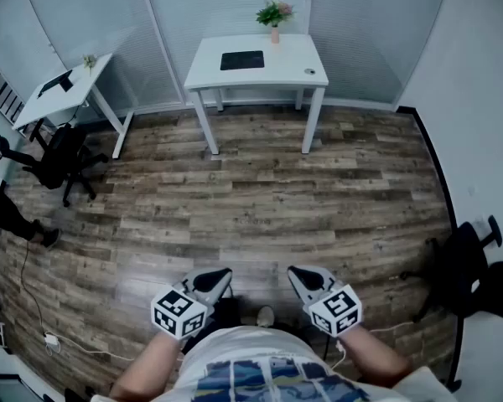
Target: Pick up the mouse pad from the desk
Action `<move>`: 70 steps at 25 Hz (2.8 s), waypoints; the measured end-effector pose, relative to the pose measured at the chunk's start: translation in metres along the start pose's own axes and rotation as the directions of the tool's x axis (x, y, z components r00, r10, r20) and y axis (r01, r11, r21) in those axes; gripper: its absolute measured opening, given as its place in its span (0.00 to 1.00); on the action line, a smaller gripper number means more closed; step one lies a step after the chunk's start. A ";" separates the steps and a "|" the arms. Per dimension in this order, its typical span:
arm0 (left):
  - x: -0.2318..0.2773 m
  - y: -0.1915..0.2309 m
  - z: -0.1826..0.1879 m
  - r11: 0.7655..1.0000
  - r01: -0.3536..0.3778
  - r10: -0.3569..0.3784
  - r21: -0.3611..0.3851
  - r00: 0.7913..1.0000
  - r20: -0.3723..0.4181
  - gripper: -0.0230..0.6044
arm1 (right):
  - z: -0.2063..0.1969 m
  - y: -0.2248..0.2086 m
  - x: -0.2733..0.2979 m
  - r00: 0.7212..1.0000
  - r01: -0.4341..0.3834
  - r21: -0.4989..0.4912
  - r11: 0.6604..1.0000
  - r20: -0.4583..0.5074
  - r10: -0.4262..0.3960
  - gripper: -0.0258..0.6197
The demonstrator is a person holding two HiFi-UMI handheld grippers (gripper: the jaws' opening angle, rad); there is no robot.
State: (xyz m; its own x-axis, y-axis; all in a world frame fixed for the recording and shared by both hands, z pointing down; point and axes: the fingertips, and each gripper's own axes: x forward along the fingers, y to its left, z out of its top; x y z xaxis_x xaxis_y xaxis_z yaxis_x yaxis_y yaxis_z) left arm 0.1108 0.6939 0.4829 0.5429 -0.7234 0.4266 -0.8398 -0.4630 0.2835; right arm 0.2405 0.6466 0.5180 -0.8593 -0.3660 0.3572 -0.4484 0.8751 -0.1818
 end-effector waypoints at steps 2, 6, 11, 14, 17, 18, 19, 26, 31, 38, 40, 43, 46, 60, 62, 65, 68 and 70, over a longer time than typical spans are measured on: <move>0.005 0.009 0.001 1.000 -0.002 0.002 -0.011 1.000 0.002 0.04 | 0.003 -0.005 0.008 1.000 0.002 -0.002 1.000 -0.011 -0.002 0.04; 0.015 0.039 0.011 1.000 -0.005 0.005 -0.007 1.000 0.022 0.04 | 0.013 -0.018 0.034 1.000 -0.001 -0.006 1.000 -0.023 0.001 0.04; 0.038 0.095 0.028 1.000 -0.005 0.007 -0.031 0.998 0.054 0.04 | 0.035 -0.044 0.077 0.999 0.014 -0.039 0.999 -0.036 -0.015 0.04; 0.050 0.135 0.051 0.999 0.006 -0.004 -0.036 0.998 0.066 0.04 | 0.057 -0.063 0.109 0.998 0.040 -0.041 0.998 -0.042 -0.042 0.04; 0.058 0.173 0.077 0.999 0.022 -0.020 -0.025 0.996 0.084 0.05 | 0.088 -0.079 0.145 0.998 0.061 -0.060 0.996 -0.016 -0.062 0.04; 0.061 0.185 0.084 0.999 0.027 -0.025 -0.018 0.996 0.088 0.06 | 0.098 -0.084 0.157 0.998 0.063 -0.062 0.996 -0.005 -0.064 0.04; 0.063 0.198 0.090 0.999 0.031 -0.030 -0.011 0.996 0.089 0.07 | 0.105 -0.088 0.170 0.998 0.065 -0.062 0.996 0.001 -0.065 0.04; 0.075 0.291 0.115 0.999 0.020 -0.017 -0.030 0.995 0.097 0.14 | 0.136 -0.110 0.252 0.996 0.084 -0.071 0.994 -0.020 -0.086 0.06; 0.088 0.334 0.131 0.998 -0.013 0.020 -0.061 0.994 0.109 0.18 | 0.153 -0.125 0.281 0.996 0.072 -0.092 0.993 -0.036 -0.076 0.10; 0.138 0.398 0.172 0.994 -0.077 0.086 -0.078 0.989 0.117 0.22 | 0.167 -0.201 0.325 0.996 0.067 -0.059 0.996 -0.059 -0.071 0.10; 0.156 0.415 0.188 0.992 -0.101 0.110 -0.081 0.987 0.116 0.22 | 0.180 -0.229 0.339 0.997 0.056 -0.063 0.996 -0.050 -0.059 0.10; 0.191 0.438 0.219 0.988 -0.128 0.136 -0.083 0.985 0.108 0.22 | 0.206 -0.277 0.361 0.999 0.033 -0.089 0.995 -0.031 -0.036 0.10; 0.229 0.453 0.251 0.985 -0.148 0.157 -0.085 0.983 0.099 0.23 | 0.234 -0.325 0.378 1.000 0.011 -0.109 0.994 -0.007 -0.012 0.10; 0.380 0.516 0.341 0.974 -0.206 0.213 -0.092 0.974 0.074 0.24 | 0.260 -0.494 0.406 0.999 -0.023 -0.044 0.999 -0.037 0.022 0.10; 0.391 0.525 0.350 0.974 -0.210 0.217 -0.090 0.973 0.073 0.24 | 0.264 -0.508 0.409 0.999 -0.017 -0.042 0.999 -0.033 0.016 0.10; 0.406 0.550 0.363 0.972 -0.214 0.221 -0.093 0.973 0.069 0.24 | 0.270 -0.529 0.419 1.000 0.004 -0.002 1.000 -0.024 -0.004 0.10; 0.422 0.579 0.374 0.973 -0.213 0.220 -0.092 0.974 0.062 0.24 | 0.278 -0.547 0.428 0.999 0.033 0.018 0.999 -0.023 -0.032 0.10; 0.437 0.602 0.383 0.974 -0.208 0.214 -0.093 0.975 0.061 0.24 | 0.283 -0.563 0.437 0.998 0.061 0.021 0.998 -0.026 -0.060 0.10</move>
State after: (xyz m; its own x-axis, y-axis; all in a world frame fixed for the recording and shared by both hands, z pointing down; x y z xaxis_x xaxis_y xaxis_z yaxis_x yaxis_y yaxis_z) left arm -0.1603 -0.0967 0.5113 0.3490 -0.8357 0.4240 -0.9299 -0.2527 0.2672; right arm 0.0479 -0.0953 0.5166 -0.8240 -0.4096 0.3914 -0.5048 0.8445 -0.1790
